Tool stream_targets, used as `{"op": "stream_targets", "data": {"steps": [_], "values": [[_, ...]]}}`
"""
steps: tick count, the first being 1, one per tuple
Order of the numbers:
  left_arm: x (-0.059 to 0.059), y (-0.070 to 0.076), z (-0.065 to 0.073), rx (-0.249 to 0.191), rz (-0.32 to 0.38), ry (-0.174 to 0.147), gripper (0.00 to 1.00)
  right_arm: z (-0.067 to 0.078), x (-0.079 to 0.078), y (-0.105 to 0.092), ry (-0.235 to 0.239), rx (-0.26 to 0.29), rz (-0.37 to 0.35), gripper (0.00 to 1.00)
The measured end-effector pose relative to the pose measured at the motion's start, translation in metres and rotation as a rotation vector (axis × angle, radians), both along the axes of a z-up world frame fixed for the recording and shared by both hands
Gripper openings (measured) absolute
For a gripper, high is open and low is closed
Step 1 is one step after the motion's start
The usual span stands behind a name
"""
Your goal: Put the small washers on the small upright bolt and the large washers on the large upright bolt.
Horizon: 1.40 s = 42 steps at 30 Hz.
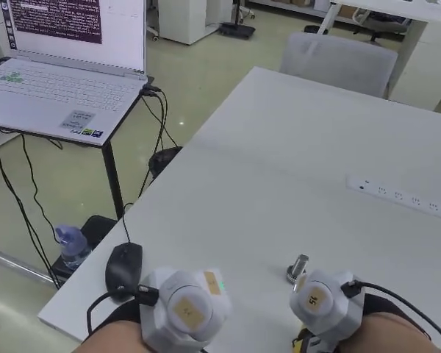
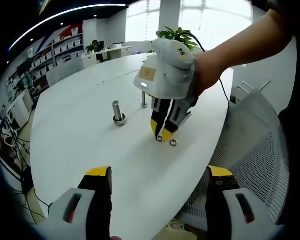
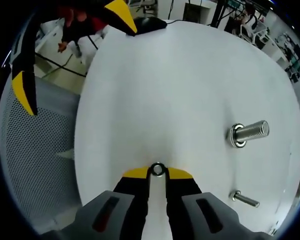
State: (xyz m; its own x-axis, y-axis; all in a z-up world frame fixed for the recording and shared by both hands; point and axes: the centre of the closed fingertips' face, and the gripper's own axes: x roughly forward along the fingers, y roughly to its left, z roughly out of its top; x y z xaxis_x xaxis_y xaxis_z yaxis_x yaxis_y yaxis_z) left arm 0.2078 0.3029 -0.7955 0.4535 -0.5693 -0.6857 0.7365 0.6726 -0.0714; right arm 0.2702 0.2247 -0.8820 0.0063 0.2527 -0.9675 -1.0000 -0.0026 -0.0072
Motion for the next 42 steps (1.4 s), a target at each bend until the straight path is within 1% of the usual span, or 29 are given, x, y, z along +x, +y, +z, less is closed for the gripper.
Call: {"op": "stream_targets", "data": {"steps": [4, 6, 7, 10, 12, 18, 20, 22, 24, 26, 27, 30, 33, 35, 37, 40, 42], "values": [[0.001, -0.002, 0.001, -0.009, 0.003, -0.008, 0.78, 0.005, 0.001, -0.005, 0.012, 0.003, -0.017, 0.12], [0.003, -0.005, 0.003, -0.022, 0.001, -0.02, 0.82, 0.008, 0.002, -0.009, 0.01, 0.001, -0.022, 0.12], [0.004, -0.005, 0.003, -0.02, 0.006, -0.023, 0.83, 0.009, 0.003, -0.012, 0.011, -0.001, -0.027, 0.12], [0.004, -0.005, 0.002, -0.008, -0.001, -0.022, 0.84, 0.017, 0.007, -0.019, 0.015, 0.009, -0.056, 0.12], [0.004, -0.005, 0.001, -0.003, -0.004, -0.017, 0.84, 0.021, 0.011, -0.028, 0.016, 0.007, -0.073, 0.12], [0.006, -0.007, 0.001, 0.007, -0.012, -0.021, 0.86, 0.035, 0.022, -0.059, 0.018, 0.007, -0.116, 0.12], [0.006, -0.007, 0.001, 0.011, -0.014, -0.018, 0.87, 0.039, 0.025, -0.07, 0.017, 0.009, -0.125, 0.12], [0.007, -0.006, 0.001, 0.003, -0.008, -0.021, 0.88, 0.042, 0.029, -0.081, 0.015, 0.002, -0.132, 0.12], [0.007, -0.005, -0.001, 0.001, -0.004, -0.013, 0.89, 0.044, 0.031, -0.089, 0.015, 0.0, -0.135, 0.12], [0.007, -0.004, -0.002, 0.011, -0.006, -0.015, 0.9, 0.047, 0.033, -0.096, 0.014, 0.001, -0.142, 0.12], [0.005, -0.003, -0.003, 0.014, -0.006, -0.008, 0.9, 0.049, 0.035, -0.1, 0.013, 0.005, -0.148, 0.12], [0.004, -0.004, -0.003, 0.016, -0.006, -0.008, 0.91, 0.052, 0.04, -0.106, 0.011, 0.014, -0.161, 0.12], [0.004, -0.007, -0.003, 0.009, -0.002, -0.008, 0.94, 0.058, 0.047, -0.109, 0.015, 0.032, -0.186, 0.12], [0.003, -0.009, -0.004, 0.01, -0.004, -0.002, 0.95, 0.061, 0.051, -0.11, 0.008, 0.034, -0.187, 0.12], [0.003, -0.009, -0.005, 0.017, -0.005, -0.006, 0.98, 0.064, 0.057, -0.11, 0.002, 0.037, -0.187, 0.12], [0.005, -0.011, -0.004, 0.001, 0.005, -0.005, 0.99, 0.068, 0.066, -0.108, -0.013, 0.04, -0.176, 0.12], [0.005, -0.011, -0.005, 0.014, -0.002, -0.005, 0.99, 0.073, 0.073, -0.106, -0.019, 0.045, -0.174, 0.12]]}}
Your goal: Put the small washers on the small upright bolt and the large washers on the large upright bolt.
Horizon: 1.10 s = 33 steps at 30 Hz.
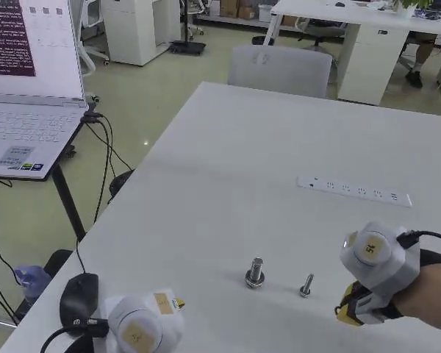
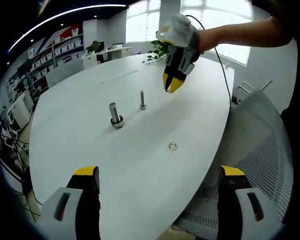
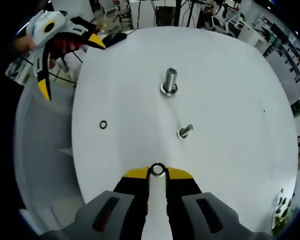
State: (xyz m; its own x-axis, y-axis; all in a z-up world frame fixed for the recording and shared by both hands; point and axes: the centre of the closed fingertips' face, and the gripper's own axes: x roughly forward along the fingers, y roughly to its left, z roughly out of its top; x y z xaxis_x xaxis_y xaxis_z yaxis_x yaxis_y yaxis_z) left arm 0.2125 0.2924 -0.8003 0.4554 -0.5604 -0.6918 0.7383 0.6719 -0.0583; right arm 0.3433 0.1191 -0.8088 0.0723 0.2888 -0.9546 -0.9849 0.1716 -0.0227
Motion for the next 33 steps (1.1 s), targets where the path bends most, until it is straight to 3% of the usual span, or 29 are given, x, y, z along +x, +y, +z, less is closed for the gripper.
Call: {"op": "stream_targets", "data": {"steps": [5, 15, 33], "values": [[0.0, 0.001, -0.001, 0.018, -0.009, -0.002, 0.99, 0.01, 0.016, 0.006, -0.018, 0.007, 0.004, 0.12], [0.004, 0.001, -0.002, -0.002, 0.016, -0.003, 0.99, 0.017, 0.04, 0.027, -0.045, 0.024, 0.019, 0.12], [0.008, 0.002, -0.004, -0.008, 0.008, 0.003, 0.97, -0.006, 0.048, 0.042, -0.027, -0.014, 0.057, 0.12]]}}
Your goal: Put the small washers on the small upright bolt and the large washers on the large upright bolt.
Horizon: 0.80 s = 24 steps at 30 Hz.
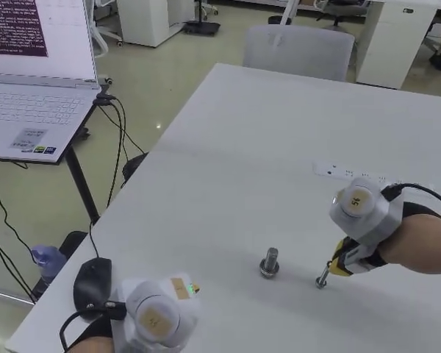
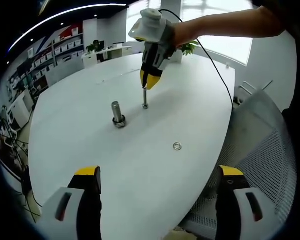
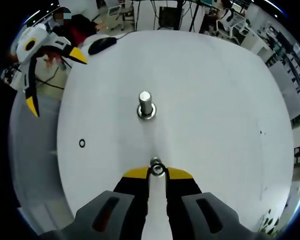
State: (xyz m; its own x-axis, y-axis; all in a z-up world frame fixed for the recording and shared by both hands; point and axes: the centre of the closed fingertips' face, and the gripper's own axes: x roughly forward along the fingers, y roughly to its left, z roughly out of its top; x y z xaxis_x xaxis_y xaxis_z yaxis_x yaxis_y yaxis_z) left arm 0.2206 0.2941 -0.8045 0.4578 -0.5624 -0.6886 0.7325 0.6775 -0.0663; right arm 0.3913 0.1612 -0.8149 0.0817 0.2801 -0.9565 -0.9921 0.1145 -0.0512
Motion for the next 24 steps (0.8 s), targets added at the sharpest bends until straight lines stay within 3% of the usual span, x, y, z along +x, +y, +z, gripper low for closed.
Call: {"op": "stream_targets", "data": {"steps": [24], "values": [[-0.005, 0.008, -0.007, 0.001, 0.006, 0.033, 0.9, -0.023, 0.003, 0.004, 0.025, -0.043, 0.005, 0.12]]}}
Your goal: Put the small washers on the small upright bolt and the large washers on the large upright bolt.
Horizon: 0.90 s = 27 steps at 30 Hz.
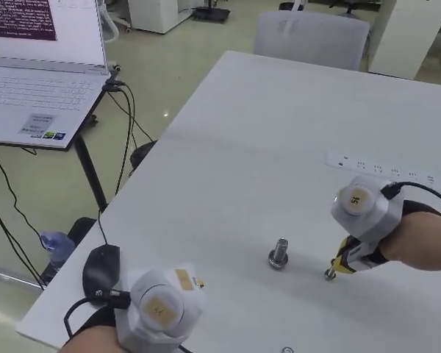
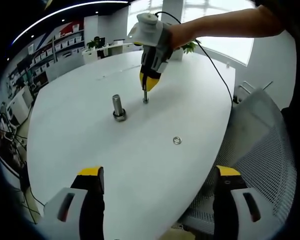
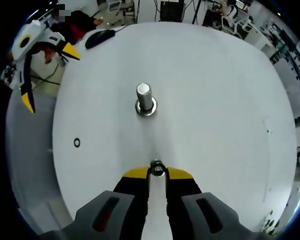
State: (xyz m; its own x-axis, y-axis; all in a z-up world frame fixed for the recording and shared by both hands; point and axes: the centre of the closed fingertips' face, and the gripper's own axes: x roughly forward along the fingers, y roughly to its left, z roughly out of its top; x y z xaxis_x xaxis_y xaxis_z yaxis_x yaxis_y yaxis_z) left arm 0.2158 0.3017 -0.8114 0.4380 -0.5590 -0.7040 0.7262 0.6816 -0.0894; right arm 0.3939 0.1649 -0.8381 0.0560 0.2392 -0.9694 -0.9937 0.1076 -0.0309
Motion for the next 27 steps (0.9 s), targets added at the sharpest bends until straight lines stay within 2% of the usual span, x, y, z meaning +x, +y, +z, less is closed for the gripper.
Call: {"op": "stream_targets", "data": {"steps": [20, 27], "values": [[-0.006, 0.008, -0.007, 0.007, 0.003, 0.025, 0.88, -0.027, -0.001, 0.0, 0.025, -0.041, 0.008, 0.12], [-0.006, 0.011, -0.008, 0.013, 0.005, 0.028, 0.88, -0.032, 0.0, 0.0, 0.022, -0.051, 0.014, 0.12]]}}
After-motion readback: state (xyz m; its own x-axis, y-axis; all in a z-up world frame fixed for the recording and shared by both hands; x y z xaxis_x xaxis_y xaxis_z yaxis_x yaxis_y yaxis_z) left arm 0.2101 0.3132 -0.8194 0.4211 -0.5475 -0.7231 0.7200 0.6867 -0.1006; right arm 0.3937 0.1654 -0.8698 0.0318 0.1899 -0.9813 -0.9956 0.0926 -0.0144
